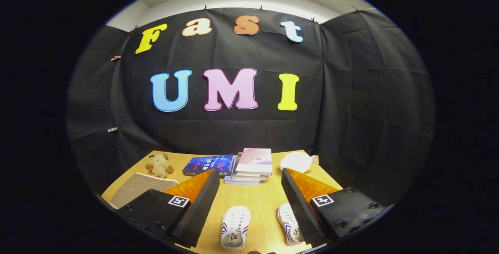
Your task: Open the storage box then place both shoes into the box .Put the left shoe in first, then the right shoe, with the right side of both shoes facing outward in a uniform manner.
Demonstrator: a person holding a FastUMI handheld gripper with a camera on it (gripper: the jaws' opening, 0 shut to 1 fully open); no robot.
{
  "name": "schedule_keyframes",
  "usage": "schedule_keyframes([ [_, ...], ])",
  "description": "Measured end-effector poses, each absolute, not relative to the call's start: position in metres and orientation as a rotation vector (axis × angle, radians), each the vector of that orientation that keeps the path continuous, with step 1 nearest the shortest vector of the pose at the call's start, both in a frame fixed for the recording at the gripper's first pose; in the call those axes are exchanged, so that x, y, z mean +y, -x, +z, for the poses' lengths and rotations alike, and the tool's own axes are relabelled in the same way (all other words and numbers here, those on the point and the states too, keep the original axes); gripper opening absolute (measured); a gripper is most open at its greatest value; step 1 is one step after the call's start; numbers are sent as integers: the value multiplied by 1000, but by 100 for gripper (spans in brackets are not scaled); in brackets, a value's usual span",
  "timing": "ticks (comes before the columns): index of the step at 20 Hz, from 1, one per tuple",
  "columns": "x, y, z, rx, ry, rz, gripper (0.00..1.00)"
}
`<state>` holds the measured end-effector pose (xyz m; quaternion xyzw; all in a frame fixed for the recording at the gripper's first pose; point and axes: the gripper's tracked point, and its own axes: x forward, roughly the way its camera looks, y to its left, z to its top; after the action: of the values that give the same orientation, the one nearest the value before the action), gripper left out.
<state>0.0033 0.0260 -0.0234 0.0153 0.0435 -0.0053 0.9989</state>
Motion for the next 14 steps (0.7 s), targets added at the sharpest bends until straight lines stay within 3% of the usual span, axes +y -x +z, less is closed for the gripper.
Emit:
schedule_keyframes([
  [5, 41, -4, -27, 97, -26, -24, 98],
  [14, 63, -20, -61, 244, -85, 115, 98],
])
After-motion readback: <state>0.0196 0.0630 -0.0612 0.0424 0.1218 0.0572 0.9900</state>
